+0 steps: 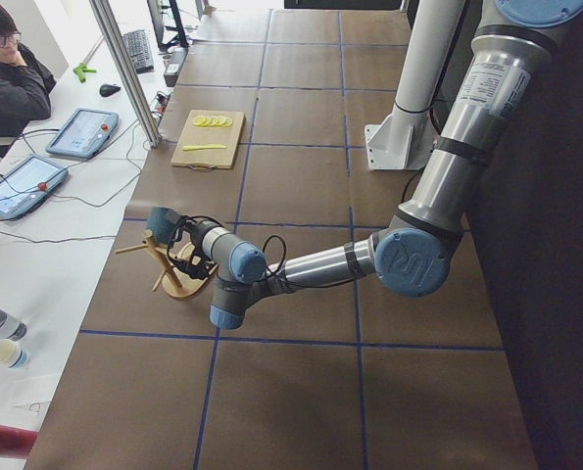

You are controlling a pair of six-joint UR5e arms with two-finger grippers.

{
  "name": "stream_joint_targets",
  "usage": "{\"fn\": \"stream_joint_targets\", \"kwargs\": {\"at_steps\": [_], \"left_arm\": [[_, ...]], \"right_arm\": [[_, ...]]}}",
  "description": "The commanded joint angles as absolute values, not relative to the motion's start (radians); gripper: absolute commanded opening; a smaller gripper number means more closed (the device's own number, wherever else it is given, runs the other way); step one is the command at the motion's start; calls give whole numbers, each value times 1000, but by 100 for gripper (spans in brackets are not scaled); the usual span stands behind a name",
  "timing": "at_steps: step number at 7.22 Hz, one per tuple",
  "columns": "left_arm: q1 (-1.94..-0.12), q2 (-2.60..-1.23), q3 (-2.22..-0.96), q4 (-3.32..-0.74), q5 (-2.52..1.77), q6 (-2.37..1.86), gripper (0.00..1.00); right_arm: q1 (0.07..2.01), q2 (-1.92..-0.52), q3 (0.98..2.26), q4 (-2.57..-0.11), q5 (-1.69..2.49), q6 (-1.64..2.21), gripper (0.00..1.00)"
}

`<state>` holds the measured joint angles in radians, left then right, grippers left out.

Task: Hang cup on storage rack
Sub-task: 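Slide the mug handle onto a rack peg with the left gripper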

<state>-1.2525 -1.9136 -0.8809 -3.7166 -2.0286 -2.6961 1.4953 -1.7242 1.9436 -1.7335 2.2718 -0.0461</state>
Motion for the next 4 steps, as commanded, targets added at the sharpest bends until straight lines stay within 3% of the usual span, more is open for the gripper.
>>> {"fn": "stream_joint_targets", "kwargs": {"at_steps": [1,4], "left_arm": [[-1256,-1905,-884,-3743,-2105,-2551,100],[-1305,-1879,-910,-3735,-2355,-2216,100]], "right_arm": [[1494,-1724,1944,-1735,2273,-45,100],[1494,-1726,1944,-1733,2275,-46,100]]}}
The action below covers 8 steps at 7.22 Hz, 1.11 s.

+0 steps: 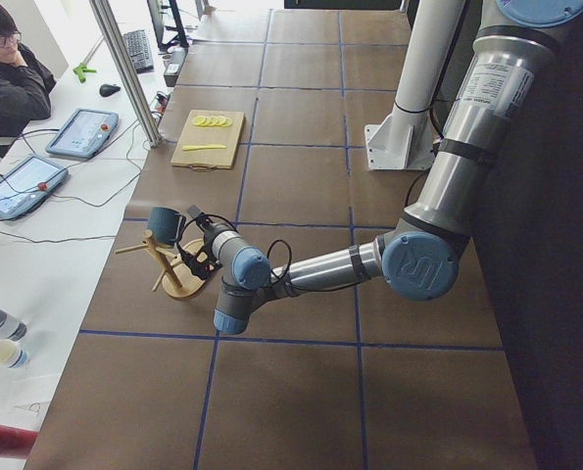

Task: Hang cup on storage rack
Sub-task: 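Slide the mug handle onto a rack peg with the left gripper, then open the left gripper and draw it back from the rack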

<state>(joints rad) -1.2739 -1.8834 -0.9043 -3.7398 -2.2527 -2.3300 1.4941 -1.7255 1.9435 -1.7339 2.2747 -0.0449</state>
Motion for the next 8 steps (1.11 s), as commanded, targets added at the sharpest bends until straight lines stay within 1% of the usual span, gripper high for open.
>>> {"fn": "stream_joint_targets", "kwargs": {"at_steps": [1,3,5,8], "left_arm": [[-1356,-1881,-914,-3720,-2459,-2135,100],[-1425,-1879,-914,-3634,-2612,-1858,100],[-1419,-1852,-908,-3559,-2608,-1586,100],[-1422,-1804,-910,-3273,-2608,-1017,100]], "right_arm": [[1494,-1727,1944,-1735,2275,-45,100],[1494,-1727,1944,-1735,2275,-46,100],[1496,-1727,1944,-1735,2276,-46,100],[1494,-1727,1944,-1735,2275,-46,100]]}}
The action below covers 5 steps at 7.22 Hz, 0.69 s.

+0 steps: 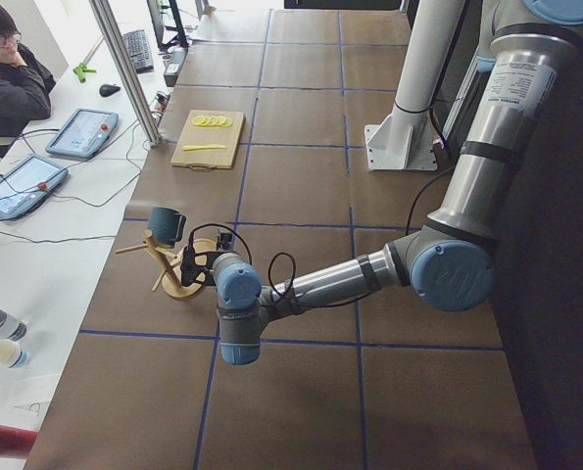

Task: Hang cup on storage rack
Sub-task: 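Open the left gripper and draw it back from the rack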

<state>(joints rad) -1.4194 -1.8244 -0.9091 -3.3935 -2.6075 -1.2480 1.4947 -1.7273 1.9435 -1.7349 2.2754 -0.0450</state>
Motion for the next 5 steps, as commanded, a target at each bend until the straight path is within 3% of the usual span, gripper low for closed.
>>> {"fn": "stream_joint_targets", "kwargs": {"at_steps": [1,5], "left_arm": [[-1422,-1793,-910,-3178,-2597,-852,100],[-1440,-1793,-913,-2810,-2417,-239,100]], "right_arm": [[1494,-1727,1942,-1735,2275,-45,100],[1496,-1727,1944,-1735,2276,-44,100]]}}
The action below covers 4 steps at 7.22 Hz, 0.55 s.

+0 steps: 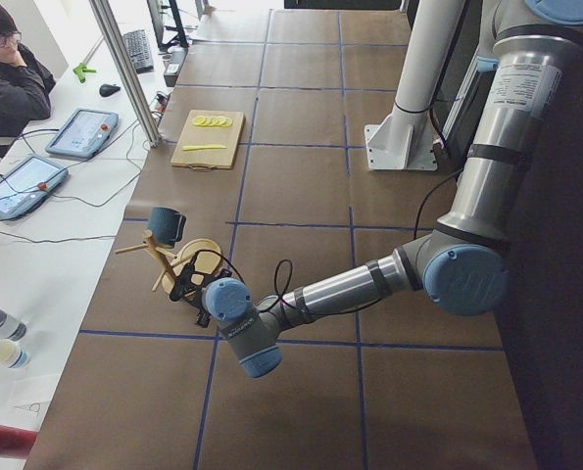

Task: Hang cup on storage rack
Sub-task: 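Open the left gripper and draw it back from the rack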

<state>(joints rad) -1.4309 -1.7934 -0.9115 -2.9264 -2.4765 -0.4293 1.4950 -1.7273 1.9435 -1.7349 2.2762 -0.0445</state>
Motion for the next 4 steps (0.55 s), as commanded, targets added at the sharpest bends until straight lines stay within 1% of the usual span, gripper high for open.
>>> {"fn": "stream_joint_targets", "kwargs": {"at_steps": [1,2,3,4], "left_arm": [[-1440,-1795,-914,-2722,-2354,-100,100],[-1442,-1796,-922,-2629,-2274,38,100],[-1443,-1799,-957,-2506,-2217,166,100],[-1451,-1799,-1038,-2349,-2153,254,100]], "right_arm": [[1496,-1727,1944,-1735,2276,-44,100],[1496,-1727,1944,-1735,2276,-44,100],[1496,-1727,1944,-1735,2276,-44,100],[1496,-1727,1944,-1735,2276,-44,100]]}}
